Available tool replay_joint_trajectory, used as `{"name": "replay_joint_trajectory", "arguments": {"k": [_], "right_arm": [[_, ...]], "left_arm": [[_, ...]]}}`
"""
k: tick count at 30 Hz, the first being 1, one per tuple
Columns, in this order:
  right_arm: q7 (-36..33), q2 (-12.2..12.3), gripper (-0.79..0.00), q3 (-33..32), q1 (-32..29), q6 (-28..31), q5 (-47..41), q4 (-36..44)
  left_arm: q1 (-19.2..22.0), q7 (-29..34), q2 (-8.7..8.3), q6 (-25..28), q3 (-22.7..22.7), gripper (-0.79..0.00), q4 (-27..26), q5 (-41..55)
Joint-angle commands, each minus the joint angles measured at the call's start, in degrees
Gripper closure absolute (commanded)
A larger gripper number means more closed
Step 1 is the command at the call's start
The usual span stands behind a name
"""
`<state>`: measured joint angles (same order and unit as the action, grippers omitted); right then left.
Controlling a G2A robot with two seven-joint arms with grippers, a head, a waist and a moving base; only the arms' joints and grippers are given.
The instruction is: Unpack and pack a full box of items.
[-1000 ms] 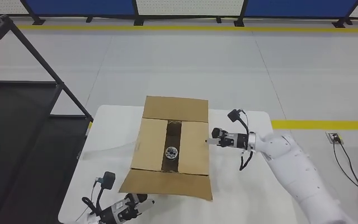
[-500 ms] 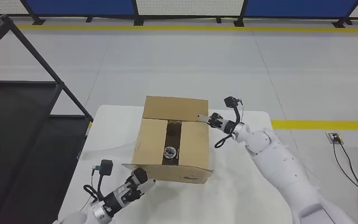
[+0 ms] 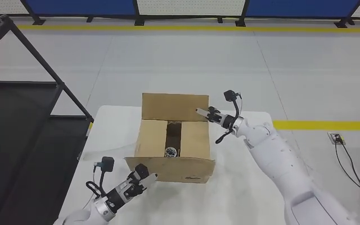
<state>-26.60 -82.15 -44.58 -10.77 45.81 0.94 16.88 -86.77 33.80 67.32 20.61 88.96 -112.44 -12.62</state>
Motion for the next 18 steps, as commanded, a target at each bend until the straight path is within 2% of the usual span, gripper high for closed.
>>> {"name": "replay_joint_trajectory", "arguments": {"k": [1,7,12,18], "right_arm": [[-0.24,-0.09,-0.785,-0.13,0.42,1.01,0.09,-0.4],[-0.58,0.09,-0.785,-0.44,1.89,5.42,1.93,-1.25],[0.54,0.61,-0.785,0.08,2.85,8.84,6.31,-0.57],[-3.27,1.06,-0.785,0.61,3.65,11.76,9.13,1.85]], "left_arm": [[0.37,-0.57,0.01,-0.69,-0.51,-0.785,-0.06,-0.67],[2.7,-4.21,0.17,-5.67,-2.49,-0.785,0.79,-4.64],[5.21,-7.09,0.55,-9.5,-6.12,-0.785,1.5,-8.08],[8.17,-8.48,0.85,-11.94,-9.16,-0.785,3.47,-11.1]]}}
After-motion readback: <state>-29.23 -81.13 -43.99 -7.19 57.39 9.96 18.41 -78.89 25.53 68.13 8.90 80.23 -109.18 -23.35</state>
